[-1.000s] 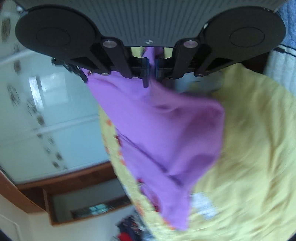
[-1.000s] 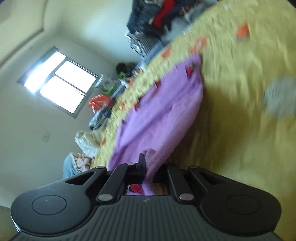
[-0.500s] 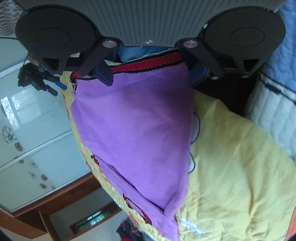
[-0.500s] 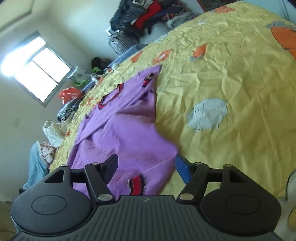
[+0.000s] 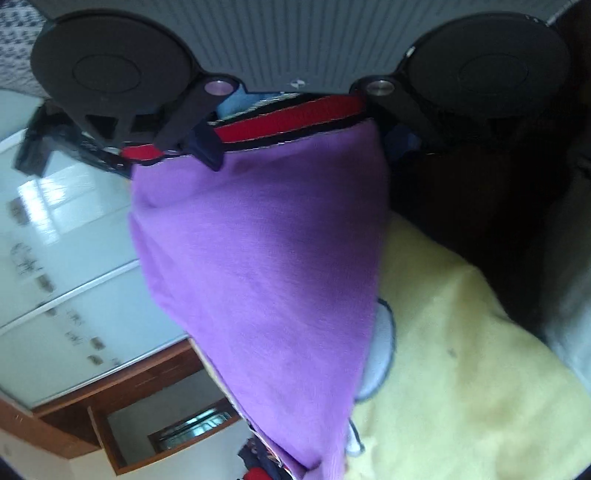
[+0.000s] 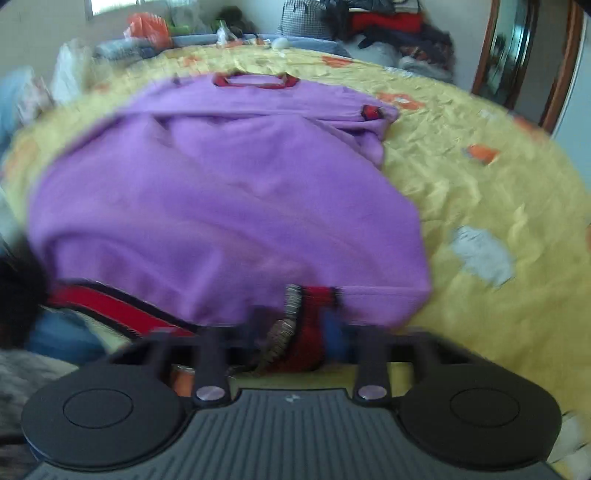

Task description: Fold small clothes

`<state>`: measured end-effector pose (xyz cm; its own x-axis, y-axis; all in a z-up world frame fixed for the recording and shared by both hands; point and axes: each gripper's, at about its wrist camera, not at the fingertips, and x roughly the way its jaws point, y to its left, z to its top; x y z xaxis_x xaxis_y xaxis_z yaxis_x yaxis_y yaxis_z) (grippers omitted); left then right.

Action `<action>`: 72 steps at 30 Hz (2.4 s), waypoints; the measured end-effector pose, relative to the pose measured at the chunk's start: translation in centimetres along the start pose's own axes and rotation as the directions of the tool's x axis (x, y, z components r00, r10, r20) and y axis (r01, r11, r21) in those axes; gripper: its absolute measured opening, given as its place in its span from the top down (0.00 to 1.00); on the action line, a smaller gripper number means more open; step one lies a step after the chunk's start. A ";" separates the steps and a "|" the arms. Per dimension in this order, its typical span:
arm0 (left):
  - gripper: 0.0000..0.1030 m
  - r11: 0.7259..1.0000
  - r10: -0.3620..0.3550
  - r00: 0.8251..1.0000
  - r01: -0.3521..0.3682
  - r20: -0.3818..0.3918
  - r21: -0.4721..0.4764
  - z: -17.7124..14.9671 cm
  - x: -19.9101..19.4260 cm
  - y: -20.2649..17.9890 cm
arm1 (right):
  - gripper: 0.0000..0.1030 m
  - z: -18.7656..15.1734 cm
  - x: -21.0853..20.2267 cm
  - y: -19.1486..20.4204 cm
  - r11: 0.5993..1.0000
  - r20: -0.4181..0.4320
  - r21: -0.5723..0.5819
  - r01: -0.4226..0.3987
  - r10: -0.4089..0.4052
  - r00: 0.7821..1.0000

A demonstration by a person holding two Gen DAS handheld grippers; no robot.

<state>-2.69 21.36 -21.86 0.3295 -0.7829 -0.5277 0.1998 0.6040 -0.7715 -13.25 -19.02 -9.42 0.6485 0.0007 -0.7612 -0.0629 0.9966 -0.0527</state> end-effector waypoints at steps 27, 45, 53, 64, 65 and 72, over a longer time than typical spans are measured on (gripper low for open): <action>0.95 0.993 -0.109 0.993 0.108 -0.036 -0.041 -2.9 -5.8 -0.4 | 1.00 -6.6 -8.1 -8.2 0.967 -0.142 0.255 0.021 0.016 0.990; 0.05 0.993 -0.096 0.995 0.096 0.006 -0.075 -2.7 2.1 2.5 | 0.23 -5.3 -1.5 -11.4 0.697 0.131 0.561 -0.446 0.457 0.880; 0.96 0.998 0.061 0.997 -0.062 -0.050 -0.013 -1.6 0.0 2.1 | 0.95 -5.1 -1.2 -10.1 0.661 0.184 0.582 -0.473 0.460 0.869; 0.99 0.995 0.043 0.998 -0.039 -0.043 0.093 0.8 -5.8 -3.9 | 0.95 0.5 -10.1 -8.6 0.763 0.283 0.356 -0.539 0.462 0.841; 0.99 0.995 0.049 0.998 -0.044 -0.050 0.087 0.7 -5.7 -3.6 | 0.95 0.2 -10.2 -8.6 0.777 0.268 0.348 -0.525 0.454 0.850; 0.99 0.998 0.030 0.998 -0.033 -0.046 -0.059 -0.7 -2.4 -1.1 | 0.93 -4.7 -3.1 -8.9 0.799 0.065 0.446 -0.403 0.420 0.905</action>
<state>-4.38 22.44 -19.99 0.2928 -0.7703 -0.5666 0.1343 0.6198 -0.7732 -18.28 -28.25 -9.65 0.6099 0.4249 -0.6689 0.0263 0.8327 0.5530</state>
